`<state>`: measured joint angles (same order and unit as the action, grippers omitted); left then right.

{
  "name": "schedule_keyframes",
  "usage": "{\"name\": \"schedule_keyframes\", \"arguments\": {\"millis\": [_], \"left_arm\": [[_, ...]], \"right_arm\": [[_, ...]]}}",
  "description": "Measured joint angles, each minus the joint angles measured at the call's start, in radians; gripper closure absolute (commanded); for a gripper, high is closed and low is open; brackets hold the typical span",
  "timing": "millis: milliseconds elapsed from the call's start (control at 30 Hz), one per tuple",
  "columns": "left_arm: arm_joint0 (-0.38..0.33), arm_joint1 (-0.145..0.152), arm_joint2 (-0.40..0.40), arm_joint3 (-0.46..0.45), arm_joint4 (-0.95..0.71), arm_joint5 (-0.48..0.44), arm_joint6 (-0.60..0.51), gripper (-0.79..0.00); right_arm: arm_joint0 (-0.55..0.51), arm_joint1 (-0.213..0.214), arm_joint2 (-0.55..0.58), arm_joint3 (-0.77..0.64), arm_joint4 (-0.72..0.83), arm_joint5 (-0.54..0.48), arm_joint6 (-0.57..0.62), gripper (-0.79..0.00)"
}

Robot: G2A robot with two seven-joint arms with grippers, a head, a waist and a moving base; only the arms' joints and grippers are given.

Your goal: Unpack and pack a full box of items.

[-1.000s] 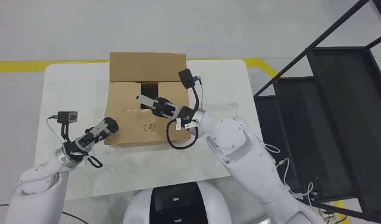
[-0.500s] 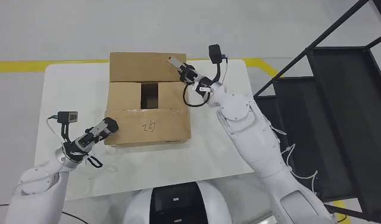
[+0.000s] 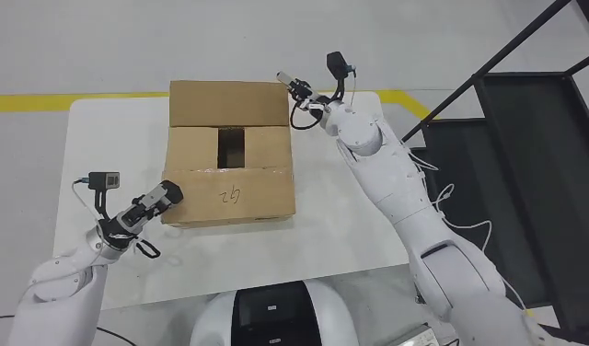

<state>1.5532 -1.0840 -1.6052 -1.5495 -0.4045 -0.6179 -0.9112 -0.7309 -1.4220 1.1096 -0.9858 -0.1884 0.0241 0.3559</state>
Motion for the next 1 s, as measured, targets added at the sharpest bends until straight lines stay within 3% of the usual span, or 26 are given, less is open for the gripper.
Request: {"name": "schedule_keyframes", "arguments": {"millis": [333, 567, 800, 1000], "left_arm": [[0.029, 0.000, 0.013, -0.054, 0.046, 0.008, 0.057, -0.785], [0.023, 0.000, 0.027, -0.056, 0.068, 0.017, 0.084, -0.785], [0.018, 0.001, 0.035, -0.056, 0.071, 0.013, 0.095, -0.785], [0.024, 0.005, 0.021, -0.070, 0.048, -0.001, 0.084, -0.785]], "right_arm": [[0.091, -0.047, -0.042, 0.195, 0.180, -0.122, 0.081, -0.785], [0.114, -0.045, -0.002, 0.258, 0.281, -0.223, 0.176, -0.785], [0.061, -0.022, 0.084, 0.175, 0.398, -0.315, 0.287, -0.785], [-0.008, 0.000, 0.121, 0.049, 0.422, -0.289, 0.395, -0.785]]}}
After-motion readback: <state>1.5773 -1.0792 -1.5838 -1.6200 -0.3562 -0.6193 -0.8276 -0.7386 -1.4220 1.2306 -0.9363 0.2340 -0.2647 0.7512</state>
